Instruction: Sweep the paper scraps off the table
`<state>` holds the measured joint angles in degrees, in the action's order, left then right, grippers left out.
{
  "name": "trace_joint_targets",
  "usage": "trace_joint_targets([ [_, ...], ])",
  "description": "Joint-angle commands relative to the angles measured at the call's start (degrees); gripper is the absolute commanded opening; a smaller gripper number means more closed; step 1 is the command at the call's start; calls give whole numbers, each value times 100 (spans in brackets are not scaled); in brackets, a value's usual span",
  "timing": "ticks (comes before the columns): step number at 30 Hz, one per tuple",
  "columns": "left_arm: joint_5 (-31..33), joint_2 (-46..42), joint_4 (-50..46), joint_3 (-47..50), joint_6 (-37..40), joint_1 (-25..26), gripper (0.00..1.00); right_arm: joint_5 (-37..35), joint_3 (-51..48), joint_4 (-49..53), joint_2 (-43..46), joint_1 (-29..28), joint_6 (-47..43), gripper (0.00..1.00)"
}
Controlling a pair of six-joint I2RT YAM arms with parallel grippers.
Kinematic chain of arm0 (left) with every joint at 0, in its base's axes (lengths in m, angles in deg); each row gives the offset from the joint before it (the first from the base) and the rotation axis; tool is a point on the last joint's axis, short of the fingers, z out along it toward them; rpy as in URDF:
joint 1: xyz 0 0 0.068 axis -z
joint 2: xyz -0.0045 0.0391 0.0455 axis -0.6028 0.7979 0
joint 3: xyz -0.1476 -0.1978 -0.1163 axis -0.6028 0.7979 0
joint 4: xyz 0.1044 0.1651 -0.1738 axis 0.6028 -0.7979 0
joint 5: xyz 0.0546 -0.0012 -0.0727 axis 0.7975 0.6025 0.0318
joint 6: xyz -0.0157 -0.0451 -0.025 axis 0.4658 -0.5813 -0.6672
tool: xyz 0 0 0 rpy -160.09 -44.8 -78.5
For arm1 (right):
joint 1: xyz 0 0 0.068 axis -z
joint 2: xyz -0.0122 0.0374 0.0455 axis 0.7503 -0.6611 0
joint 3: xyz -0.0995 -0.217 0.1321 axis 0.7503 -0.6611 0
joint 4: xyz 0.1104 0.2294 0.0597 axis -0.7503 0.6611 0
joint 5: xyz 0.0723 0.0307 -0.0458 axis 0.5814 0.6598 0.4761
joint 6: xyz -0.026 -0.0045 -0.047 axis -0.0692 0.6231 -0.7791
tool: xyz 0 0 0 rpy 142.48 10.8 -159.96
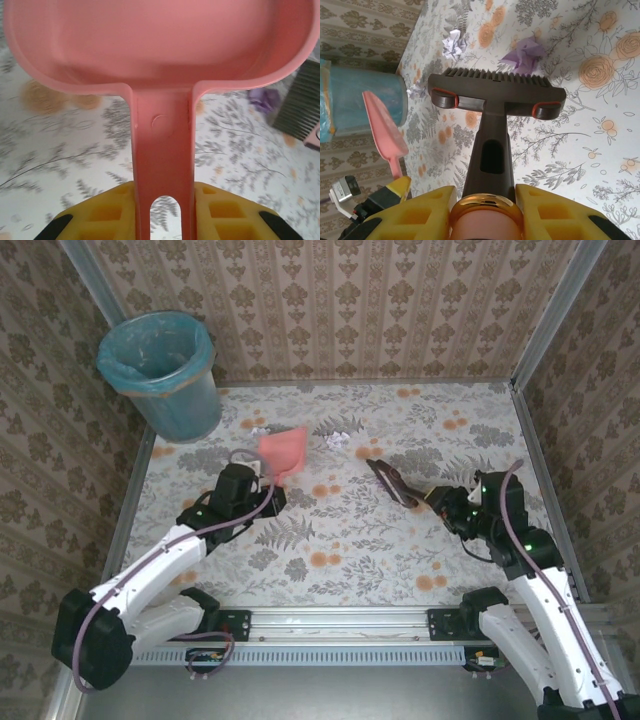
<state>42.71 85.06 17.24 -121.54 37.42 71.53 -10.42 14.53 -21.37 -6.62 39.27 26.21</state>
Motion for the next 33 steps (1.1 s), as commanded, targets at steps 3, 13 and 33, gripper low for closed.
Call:
trace_joint_targets([
  [3, 136, 284, -30, -534, 648, 443, 0, -565, 873, 558, 287, 39, -552, 0],
  [13, 492, 1917, -1065, -1879, 1610, 1776, 0, -3009, 1444, 1228, 74, 51, -1873, 0],
  [33, 622, 3324, -2874, -3230, 2239, 2715, 0, -3162, 989, 253, -1224, -16, -1474, 0],
])
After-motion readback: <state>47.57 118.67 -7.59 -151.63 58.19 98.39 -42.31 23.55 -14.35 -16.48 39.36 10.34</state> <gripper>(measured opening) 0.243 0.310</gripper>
